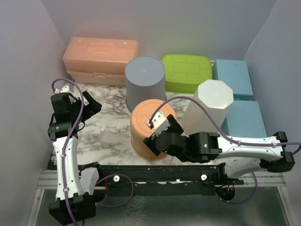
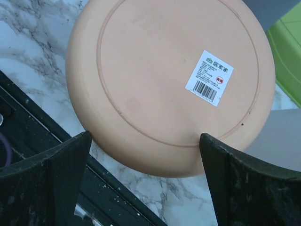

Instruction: Turn the large container upside down

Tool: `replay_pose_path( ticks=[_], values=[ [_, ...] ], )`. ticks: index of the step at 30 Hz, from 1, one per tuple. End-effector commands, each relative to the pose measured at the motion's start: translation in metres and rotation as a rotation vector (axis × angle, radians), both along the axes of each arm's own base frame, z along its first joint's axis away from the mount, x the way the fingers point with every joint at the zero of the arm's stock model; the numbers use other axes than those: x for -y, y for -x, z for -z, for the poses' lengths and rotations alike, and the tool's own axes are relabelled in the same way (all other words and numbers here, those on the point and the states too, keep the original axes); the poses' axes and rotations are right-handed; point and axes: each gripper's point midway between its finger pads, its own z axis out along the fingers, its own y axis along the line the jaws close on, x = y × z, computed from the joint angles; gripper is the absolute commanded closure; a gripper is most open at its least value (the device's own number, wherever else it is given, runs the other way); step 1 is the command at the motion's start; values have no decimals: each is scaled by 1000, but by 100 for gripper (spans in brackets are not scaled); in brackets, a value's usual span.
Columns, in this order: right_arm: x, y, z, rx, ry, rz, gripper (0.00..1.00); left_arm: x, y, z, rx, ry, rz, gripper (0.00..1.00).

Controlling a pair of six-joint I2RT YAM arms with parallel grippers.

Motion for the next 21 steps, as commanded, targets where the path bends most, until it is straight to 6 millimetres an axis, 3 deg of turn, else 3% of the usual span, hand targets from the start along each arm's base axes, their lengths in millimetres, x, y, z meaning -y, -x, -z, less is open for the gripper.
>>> replay_pose_path(
  ticks=[1, 4, 6, 12, 15, 18, 21],
  values=[
    [23, 12, -8, -76, -76, -24, 0, -2, 0, -11, 32, -15, -3, 1],
    [20, 11, -51, -34, -245, -52, 0, -5, -4, -13, 32, -15, -18, 1],
    [30, -2, -74, 25, -306, 22, 0, -8, -7, -16, 38, -9, -48, 1],
    [90, -87, -107, 31, -364, 336, 0, -9, -31, -49, 139, -39, -33, 1],
    [112, -112, -138, 105, -400, 395, 0, 2, -49, -66, 156, -91, -8, 1],
    [148, -145, -170, 144, -436, 499, 0, 24, -70, -83, 171, -176, 1, 1],
    [191, -167, -195, 219, -429, 613, 0, 19, -93, -107, 181, -261, -55, 1]
  ],
)
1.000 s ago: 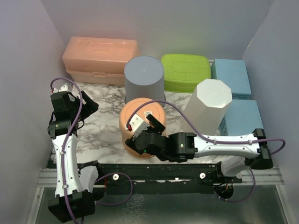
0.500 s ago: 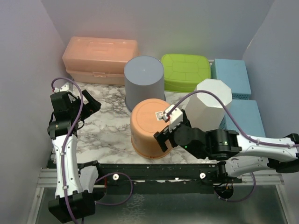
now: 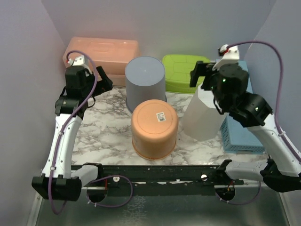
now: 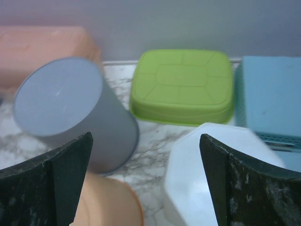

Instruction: Turn the large container upside down

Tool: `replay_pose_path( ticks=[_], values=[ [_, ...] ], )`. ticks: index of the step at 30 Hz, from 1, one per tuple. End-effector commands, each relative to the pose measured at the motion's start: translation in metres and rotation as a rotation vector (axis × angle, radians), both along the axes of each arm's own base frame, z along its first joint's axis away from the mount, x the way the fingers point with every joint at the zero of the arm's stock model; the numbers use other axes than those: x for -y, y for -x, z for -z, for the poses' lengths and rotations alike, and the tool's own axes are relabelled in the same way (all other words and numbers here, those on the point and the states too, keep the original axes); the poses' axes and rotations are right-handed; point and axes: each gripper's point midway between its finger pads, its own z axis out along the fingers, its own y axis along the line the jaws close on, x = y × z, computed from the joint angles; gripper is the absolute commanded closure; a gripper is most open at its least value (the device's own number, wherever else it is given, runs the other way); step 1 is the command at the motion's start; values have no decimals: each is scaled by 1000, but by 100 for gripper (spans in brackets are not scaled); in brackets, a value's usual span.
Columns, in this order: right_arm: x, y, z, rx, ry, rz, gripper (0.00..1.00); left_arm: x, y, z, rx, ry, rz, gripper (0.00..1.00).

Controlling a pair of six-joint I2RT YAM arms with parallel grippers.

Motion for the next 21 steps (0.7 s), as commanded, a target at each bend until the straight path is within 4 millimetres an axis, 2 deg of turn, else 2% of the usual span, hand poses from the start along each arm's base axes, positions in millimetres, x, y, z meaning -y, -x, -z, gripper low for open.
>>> replay_pose_path(
  ticks=[1, 3, 5, 8, 11, 13, 16, 18, 21],
  values=[
    [56, -24, -33, 48, 23, 126, 0, -21, -33, -43, 64, -146, -147, 1],
    [90, -36, -32, 23, 18, 196, 0, -25, -40, -63, 95, -166, -169, 1],
    [127, -48, -21, -18, -12, 260, 0, -27, -42, -78, 133, -166, -179, 1],
    [168, -55, -4, -71, -73, 307, 0, -25, -43, -88, 155, -162, -173, 1],
    [201, -57, 8, -78, -97, 395, 0, -29, -46, -88, 153, -175, -191, 1],
    [206, -58, 13, -88, -122, 392, 0, -30, -50, -84, 144, -183, -197, 1],
    [204, -62, 25, -130, -156, 378, 0, -35, -58, -78, 132, -181, -234, 1],
    [200, -68, 24, -113, -163, 355, 0, -40, -63, -77, 129, -196, -263, 1],
    [201, -71, 13, -65, -149, 347, 0, -44, -66, -79, 133, -208, -286, 1]
  ],
)
